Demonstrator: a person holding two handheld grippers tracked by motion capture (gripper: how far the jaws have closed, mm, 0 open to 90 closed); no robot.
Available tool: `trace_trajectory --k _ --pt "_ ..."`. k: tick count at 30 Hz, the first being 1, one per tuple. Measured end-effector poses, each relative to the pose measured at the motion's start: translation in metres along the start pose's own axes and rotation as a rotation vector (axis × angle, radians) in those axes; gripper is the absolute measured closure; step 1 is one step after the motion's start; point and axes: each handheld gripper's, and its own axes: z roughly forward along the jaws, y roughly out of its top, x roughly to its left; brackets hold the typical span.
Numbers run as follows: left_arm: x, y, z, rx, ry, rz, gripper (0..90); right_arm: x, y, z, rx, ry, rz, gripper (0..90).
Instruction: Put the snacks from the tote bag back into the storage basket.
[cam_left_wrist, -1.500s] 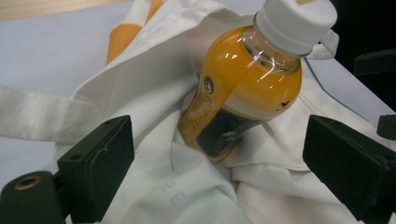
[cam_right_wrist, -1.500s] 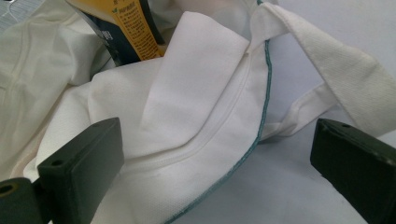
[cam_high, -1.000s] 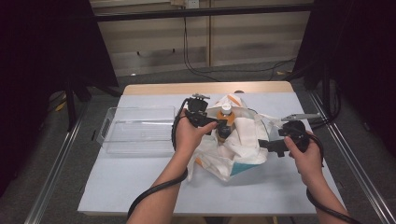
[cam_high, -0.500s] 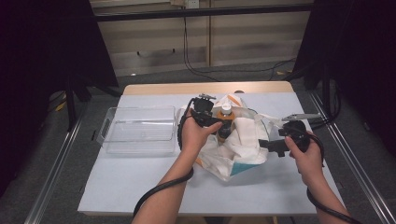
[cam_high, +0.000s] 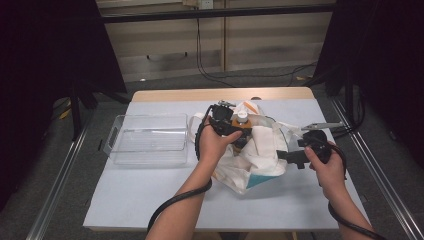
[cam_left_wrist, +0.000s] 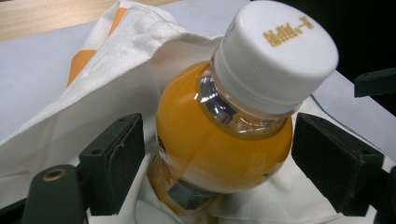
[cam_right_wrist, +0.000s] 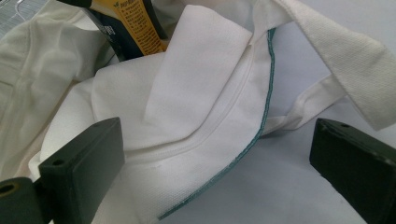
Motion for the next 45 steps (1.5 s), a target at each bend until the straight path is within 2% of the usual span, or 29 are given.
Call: trace_trajectory --k 2,4,5,7,10,13,21,25,34,45 --pt "-0.001 0.0001 0.0015 -0.004 0.0 -0.008 18.1 -0.0001 0.0 -0.0003 -0.002 0.001 0.006 2.7" --pt "-0.0001 -0.0001 0.0026 0.003 -0.001 0.006 20.9 -0.0005 -0.0001 -0.0007 -0.002 0.0 0.009 2.7" --pt "-0.0013 -0.0006 0.0042 -0.009 0.003 -0.008 20.9 -0.0007 -0.0002 -0.0007 -0.002 0.001 0.01 2.8" --pt "0.0002 -0.0008 0.0042 0.008 0.0 0.008 21.6 -0.001 -0.0005 -0.0005 -0.005 0.003 0.008 2.8" --pt "-0.0007 -0.0009 0.006 -0.005 0.006 -0.006 22.5 -0.001 -0.0008 -0.0004 -0.004 0.002 0.007 2.8" --pt "-0.0007 0.0001 0.0063 0.003 0.008 0.015 24.2 -0.0006 -0.0009 -0.0005 -0.001 0.002 0.012 2.9" --pt "-0.0025 0.0001 0.0084 -0.012 0.009 0.013 27.8 -0.0004 -0.0013 -0.0007 -0.001 0.003 0.003 3.0" --pt "-0.003 0.0006 0.0091 -0.009 0.01 0.032 28.5 0.0 -0.0014 -0.0006 0.001 0.003 0.005 3.0" --pt "-0.0047 0.0001 0.0093 -0.018 0.019 0.021 29.3 -0.0007 -0.0013 -0.0015 -0.002 0.004 0.004 3.0" --pt "-0.0057 0.0018 0.0078 0.001 0.031 0.018 30.1 -0.0007 -0.0011 -0.0028 -0.006 0.006 0.007 3.1"
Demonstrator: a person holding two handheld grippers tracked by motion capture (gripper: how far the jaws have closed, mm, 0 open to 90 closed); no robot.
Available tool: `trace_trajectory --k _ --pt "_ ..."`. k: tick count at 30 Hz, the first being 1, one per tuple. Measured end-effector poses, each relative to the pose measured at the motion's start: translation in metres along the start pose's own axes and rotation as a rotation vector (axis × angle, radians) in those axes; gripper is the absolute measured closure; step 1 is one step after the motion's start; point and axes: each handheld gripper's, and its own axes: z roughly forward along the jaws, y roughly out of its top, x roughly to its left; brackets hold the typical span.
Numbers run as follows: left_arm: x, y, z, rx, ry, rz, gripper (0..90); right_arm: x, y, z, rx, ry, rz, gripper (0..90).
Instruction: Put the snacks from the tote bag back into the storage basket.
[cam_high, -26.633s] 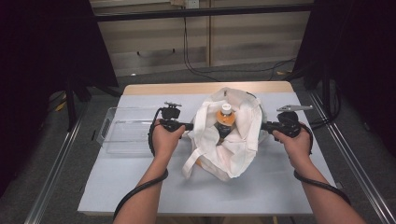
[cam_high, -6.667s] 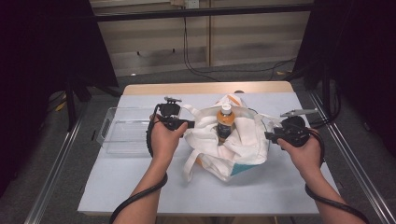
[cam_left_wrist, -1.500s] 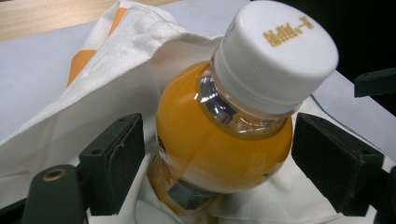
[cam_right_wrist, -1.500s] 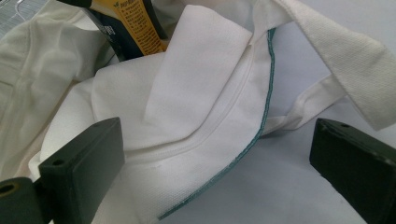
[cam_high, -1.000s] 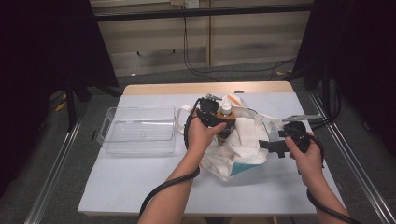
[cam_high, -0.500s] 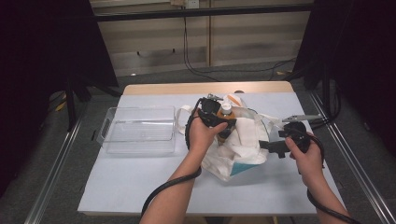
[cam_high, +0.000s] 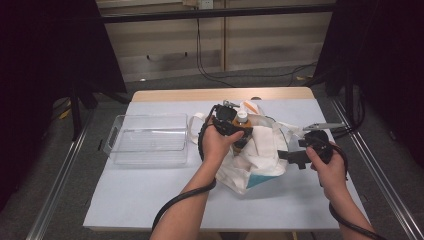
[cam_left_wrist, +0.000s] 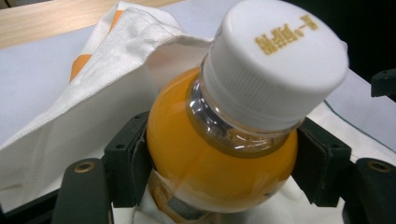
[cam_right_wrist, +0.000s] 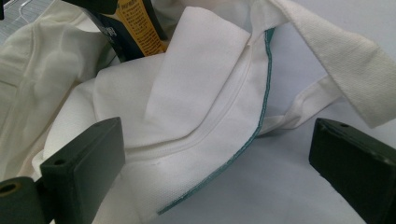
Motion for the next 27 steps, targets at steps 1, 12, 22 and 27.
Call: trace_trajectory --k 1,12,22,27 --pt "0.0 0.0 0.0 -0.009 -0.001 -0.009 30.1 0.0 0.0 0.0 0.0 0.0 0.0 3.2" --pt "0.001 0.002 -0.005 0.028 -0.003 -0.009 30.2 0.0 0.0 0.0 -0.006 0.005 0.002 3.2" --pt "0.002 0.012 -0.015 0.079 -0.01 -0.009 30.3 0.0 0.0 0.0 -0.004 0.007 0.004 3.1" --pt "0.002 0.018 -0.02 0.1 -0.012 -0.023 30.4 0.0 0.0 0.0 -0.006 0.009 0.004 3.1"
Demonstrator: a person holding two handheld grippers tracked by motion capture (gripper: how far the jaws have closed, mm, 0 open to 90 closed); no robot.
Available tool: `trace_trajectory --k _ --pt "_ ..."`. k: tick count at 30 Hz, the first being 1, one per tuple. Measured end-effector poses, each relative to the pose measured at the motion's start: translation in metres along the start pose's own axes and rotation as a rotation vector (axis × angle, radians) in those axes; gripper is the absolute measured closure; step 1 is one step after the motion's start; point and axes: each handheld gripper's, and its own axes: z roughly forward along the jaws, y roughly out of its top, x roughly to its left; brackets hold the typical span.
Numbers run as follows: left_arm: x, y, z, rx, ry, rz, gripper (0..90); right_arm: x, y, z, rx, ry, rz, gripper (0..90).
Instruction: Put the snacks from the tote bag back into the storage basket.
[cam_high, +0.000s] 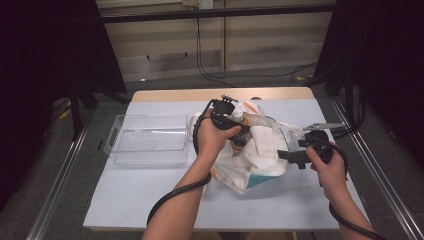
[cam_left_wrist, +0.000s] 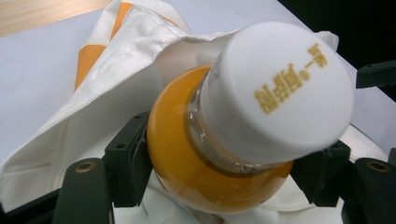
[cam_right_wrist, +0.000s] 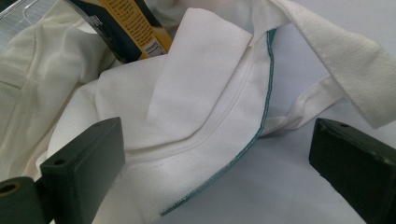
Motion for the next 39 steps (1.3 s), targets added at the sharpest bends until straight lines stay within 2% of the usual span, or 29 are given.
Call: trace_trajectory --k 2,5,12,19,26,34,36,38,39 --pt "0.001 0.002 -0.003 0.013 -0.004 0.004 30.4 0.0 0.0 0.0 0.0 0.001 0.001 3.1" --pt "-0.001 0.007 -0.007 0.004 -0.006 -0.001 30.4 0.001 0.0 0.0 -0.001 0.002 0.002 3.1" --pt "-0.001 0.018 -0.016 0.019 -0.01 -0.002 30.4 0.001 0.0 0.001 -0.002 0.006 0.007 3.1" --pt "-0.003 0.029 -0.022 0.059 -0.022 -0.002 30.4 0.002 0.0 0.002 0.002 0.009 0.001 3.1" --pt "-0.004 0.037 -0.028 0.082 -0.028 -0.003 30.4 0.002 0.0 0.003 0.002 0.011 0.0 3.1" --pt "-0.004 0.042 -0.036 0.103 -0.039 -0.026 30.3 0.003 0.0 0.002 0.002 0.013 -0.004 3.1" --pt "-0.004 0.043 -0.038 0.111 -0.036 -0.016 30.3 0.003 0.0 0.002 0.001 0.012 -0.002 3.1" --pt "-0.005 0.044 -0.04 0.114 -0.037 -0.025 30.3 0.003 0.0 0.002 -0.001 0.012 -0.005 3.1" --pt "-0.004 0.046 -0.042 0.128 -0.037 -0.014 30.3 0.004 0.0 0.002 0.001 0.012 -0.007 3.1"
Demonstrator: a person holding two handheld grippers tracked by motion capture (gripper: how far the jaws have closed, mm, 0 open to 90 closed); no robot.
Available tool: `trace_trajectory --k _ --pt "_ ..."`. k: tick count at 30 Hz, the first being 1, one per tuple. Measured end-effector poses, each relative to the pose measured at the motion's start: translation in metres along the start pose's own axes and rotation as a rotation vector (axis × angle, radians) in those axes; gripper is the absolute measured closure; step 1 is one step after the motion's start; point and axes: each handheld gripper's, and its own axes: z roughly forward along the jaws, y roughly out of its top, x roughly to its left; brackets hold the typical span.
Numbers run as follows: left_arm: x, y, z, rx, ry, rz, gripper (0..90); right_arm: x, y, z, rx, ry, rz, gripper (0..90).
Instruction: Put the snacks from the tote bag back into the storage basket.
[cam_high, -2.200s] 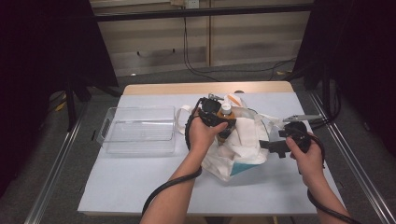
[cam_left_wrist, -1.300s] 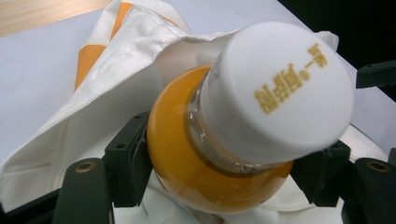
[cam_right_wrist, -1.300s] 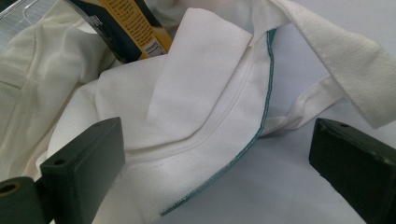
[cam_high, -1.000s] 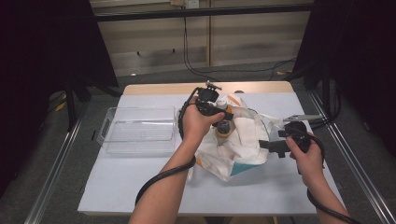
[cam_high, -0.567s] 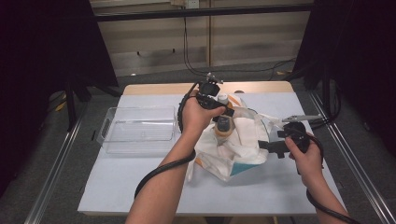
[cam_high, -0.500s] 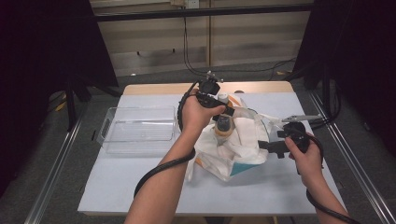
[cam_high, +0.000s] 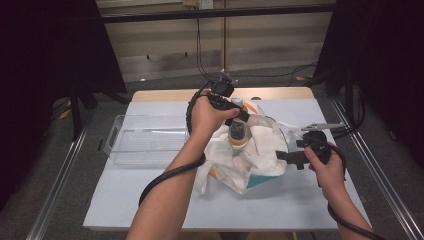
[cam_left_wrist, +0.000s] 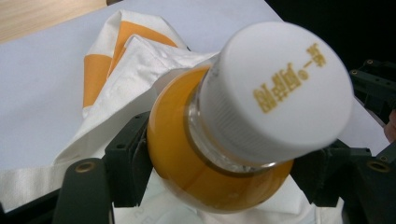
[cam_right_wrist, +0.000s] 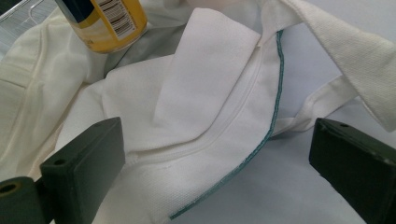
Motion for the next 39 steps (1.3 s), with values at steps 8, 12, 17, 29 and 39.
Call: trace_trajectory --k 8,12,17,29,39 --pt "0.001 0.002 -0.01 0.009 -0.004 0.008 30.3 0.001 0.0 0.0 0.0 -0.001 0.001 3.2" --pt "0.002 0.002 -0.016 0.013 -0.007 0.003 30.3 0.001 0.0 0.0 0.002 -0.002 -0.003 3.1" --pt "0.004 0.002 -0.023 0.037 -0.001 0.011 30.3 0.002 0.001 -0.001 0.001 -0.002 -0.002 3.1" --pt "0.01 0.0 -0.037 0.08 0.02 0.021 30.3 0.003 0.002 -0.001 -0.005 -0.002 -0.006 3.1" --pt "0.013 0.0 -0.047 0.075 0.026 0.0 30.3 0.003 0.002 -0.001 -0.004 -0.005 -0.006 3.1"
